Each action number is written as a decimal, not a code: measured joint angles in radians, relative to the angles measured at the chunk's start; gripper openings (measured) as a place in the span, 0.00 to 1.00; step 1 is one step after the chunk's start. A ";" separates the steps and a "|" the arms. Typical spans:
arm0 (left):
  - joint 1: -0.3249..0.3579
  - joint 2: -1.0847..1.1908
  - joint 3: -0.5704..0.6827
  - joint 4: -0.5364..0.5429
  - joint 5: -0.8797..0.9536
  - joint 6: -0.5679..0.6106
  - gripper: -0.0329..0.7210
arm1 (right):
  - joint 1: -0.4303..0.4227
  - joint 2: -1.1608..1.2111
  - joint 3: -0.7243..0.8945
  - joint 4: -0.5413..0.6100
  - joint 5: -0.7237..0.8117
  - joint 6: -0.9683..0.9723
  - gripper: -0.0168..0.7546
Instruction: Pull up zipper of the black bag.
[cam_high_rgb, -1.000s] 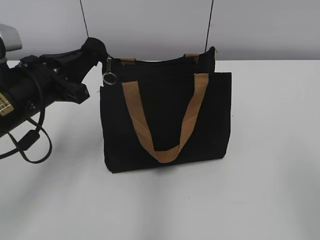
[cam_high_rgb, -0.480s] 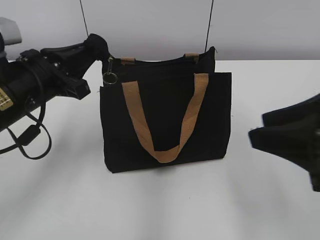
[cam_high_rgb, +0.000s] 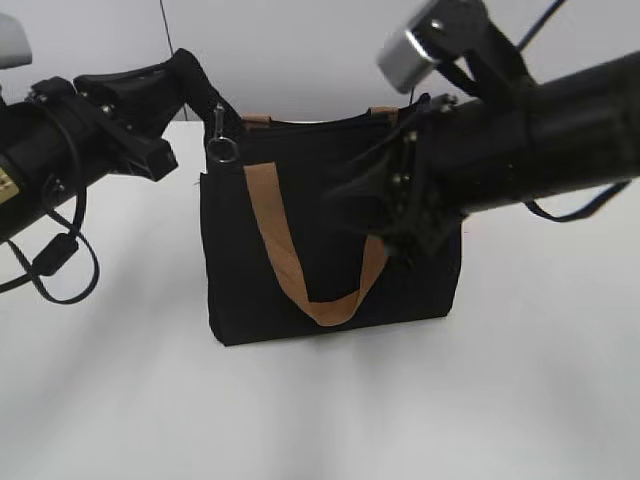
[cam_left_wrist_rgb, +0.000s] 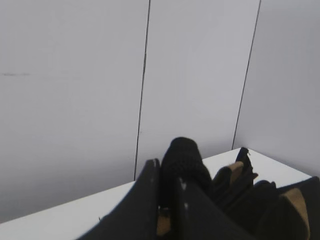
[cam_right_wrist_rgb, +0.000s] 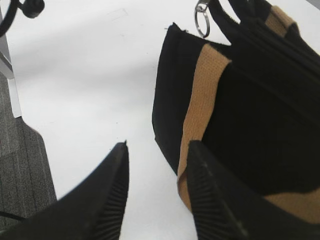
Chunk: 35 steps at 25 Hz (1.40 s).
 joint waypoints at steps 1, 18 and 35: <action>0.000 -0.006 -0.005 0.001 0.000 0.000 0.07 | 0.009 0.040 -0.033 0.000 0.000 -0.003 0.42; 0.000 -0.023 -0.014 0.002 0.019 -0.007 0.07 | 0.037 0.389 -0.391 0.042 0.059 -0.012 0.42; 0.000 -0.025 -0.014 0.012 0.036 -0.031 0.07 | 0.113 0.393 -0.394 0.074 -0.054 -0.014 0.42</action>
